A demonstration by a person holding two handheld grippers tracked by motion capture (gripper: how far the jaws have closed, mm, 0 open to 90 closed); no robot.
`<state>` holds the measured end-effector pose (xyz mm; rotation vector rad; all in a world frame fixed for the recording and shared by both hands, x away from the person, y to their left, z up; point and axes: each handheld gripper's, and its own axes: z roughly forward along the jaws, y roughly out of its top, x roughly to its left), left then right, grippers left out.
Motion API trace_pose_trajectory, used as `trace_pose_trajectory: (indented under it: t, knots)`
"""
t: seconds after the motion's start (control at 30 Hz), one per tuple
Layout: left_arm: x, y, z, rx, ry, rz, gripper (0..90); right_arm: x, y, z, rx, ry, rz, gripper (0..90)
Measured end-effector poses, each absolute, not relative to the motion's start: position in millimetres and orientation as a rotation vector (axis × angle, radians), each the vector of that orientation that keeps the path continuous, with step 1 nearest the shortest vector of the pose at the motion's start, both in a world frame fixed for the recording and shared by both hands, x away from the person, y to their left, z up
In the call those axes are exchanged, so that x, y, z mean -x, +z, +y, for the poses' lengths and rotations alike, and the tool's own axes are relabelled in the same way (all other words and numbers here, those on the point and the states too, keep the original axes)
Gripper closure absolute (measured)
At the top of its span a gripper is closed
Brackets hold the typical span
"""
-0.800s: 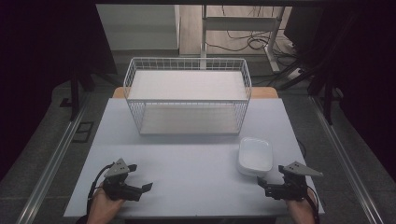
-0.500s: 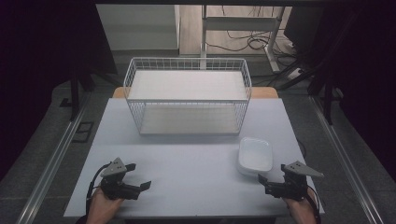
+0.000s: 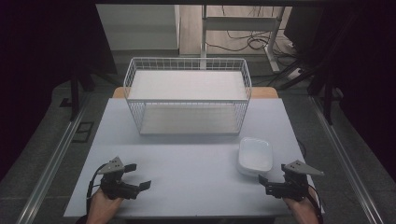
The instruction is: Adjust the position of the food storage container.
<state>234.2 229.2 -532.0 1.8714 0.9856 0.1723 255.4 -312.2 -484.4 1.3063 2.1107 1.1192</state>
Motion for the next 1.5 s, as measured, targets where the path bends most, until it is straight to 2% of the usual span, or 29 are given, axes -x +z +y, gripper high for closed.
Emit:
trace_pose_trajectory:
  t: [0.47, 0.53, 0.63, 1.07, 1.13, 1.5]
  knots:
    - [-234, -531, 228, -1.868, 0.200, 0.964, 1.7, -274, -464, -316, -1.401, 1.095, 2.061, 2.1]
    - [-234, -531, 227, -1.879, 0.210, 0.966, 1.7, -280, -461, -318, -1.433, 1.119, 2.051, 6.3]
    - [-234, -531, 226, -1.894, 0.223, 0.966, 1.9, -289, -459, -319, -1.459, 1.085, 2.043, 18.8]
    - [-234, -532, 223, -1.935, 0.255, 0.977, 2.7, -330, -458, -325, -1.396, 0.983, 2.045, 85.5]
    - [-234, -533, 222, -1.939, 0.250, 0.970, 2.8, -334, -460, -327, -1.407, 0.958, 2.038, 89.1]
    - [-233, -532, 219, -1.947, 0.232, 0.931, 2.8, -349, -470, -324, -1.427, 0.945, 2.080, 89.4]
